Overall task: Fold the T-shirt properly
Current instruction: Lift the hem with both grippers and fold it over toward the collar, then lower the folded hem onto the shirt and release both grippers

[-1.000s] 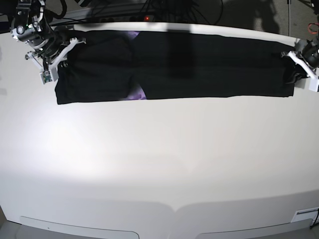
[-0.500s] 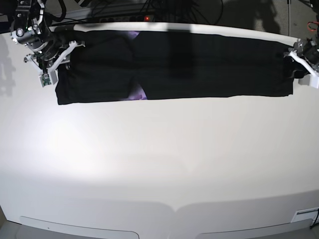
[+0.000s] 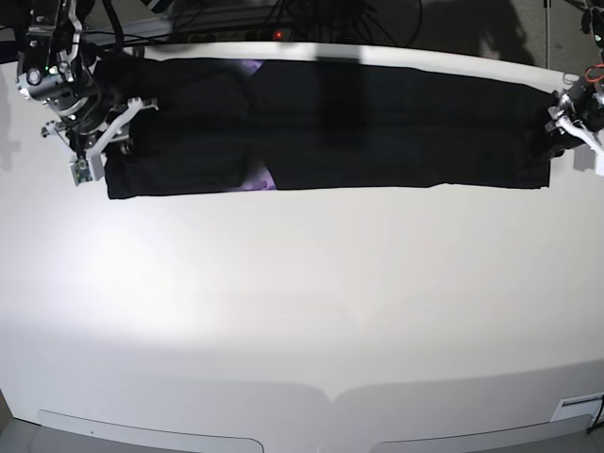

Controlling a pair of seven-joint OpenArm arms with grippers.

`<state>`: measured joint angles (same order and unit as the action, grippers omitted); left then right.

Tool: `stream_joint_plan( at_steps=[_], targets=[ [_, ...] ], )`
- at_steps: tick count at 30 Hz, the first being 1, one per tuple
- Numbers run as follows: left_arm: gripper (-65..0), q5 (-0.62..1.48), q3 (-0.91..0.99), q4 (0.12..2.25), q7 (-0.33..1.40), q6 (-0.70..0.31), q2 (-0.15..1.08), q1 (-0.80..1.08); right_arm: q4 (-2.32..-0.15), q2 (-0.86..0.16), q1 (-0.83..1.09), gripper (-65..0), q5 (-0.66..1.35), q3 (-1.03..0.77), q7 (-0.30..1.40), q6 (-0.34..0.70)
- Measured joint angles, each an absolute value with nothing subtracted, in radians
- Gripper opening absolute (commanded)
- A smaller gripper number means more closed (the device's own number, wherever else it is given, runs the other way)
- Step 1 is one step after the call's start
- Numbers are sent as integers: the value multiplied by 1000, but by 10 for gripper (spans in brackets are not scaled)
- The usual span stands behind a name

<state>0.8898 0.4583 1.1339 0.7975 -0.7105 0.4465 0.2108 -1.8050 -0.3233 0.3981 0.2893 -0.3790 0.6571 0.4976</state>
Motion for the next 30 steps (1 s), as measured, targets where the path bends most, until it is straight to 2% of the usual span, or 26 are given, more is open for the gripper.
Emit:
stream_joint_plan(
  at_steps=[2, 6, 8, 12, 16, 26, 30],
  targets=[
    [-474, 892, 458, 1134, 813, -710, 447, 210, -1805, -324, 376, -461, 289, -379, 658, 498],
    [-605, 892, 458, 1134, 819, -710, 443, 211, -1805, -323, 336, -461, 289, -379, 663, 498],
    [-649, 891, 458, 1134, 819, -710, 440, 211, -1805, -323, 323, -461, 290, -379, 680, 498],
    [-650, 888, 458, 1134, 816, -711, 444, 211, -1805, -324, 301, -461, 290, -379, 697, 498],
    [-650, 883, 451, 1132, 817, -712, 472, 213, -1805, -323, 300, -461, 398, -379, 697, 501],
    [-650, 790, 450, 1122, 650, -695, 575, 225, -1805, -323, 300, -461, 644, -379, 716, 618],
    [-650, 717, 450, 1121, 613, -627, 642, 224, -1805, -323, 302, -461, 677, -379, 716, 629]
  ],
)
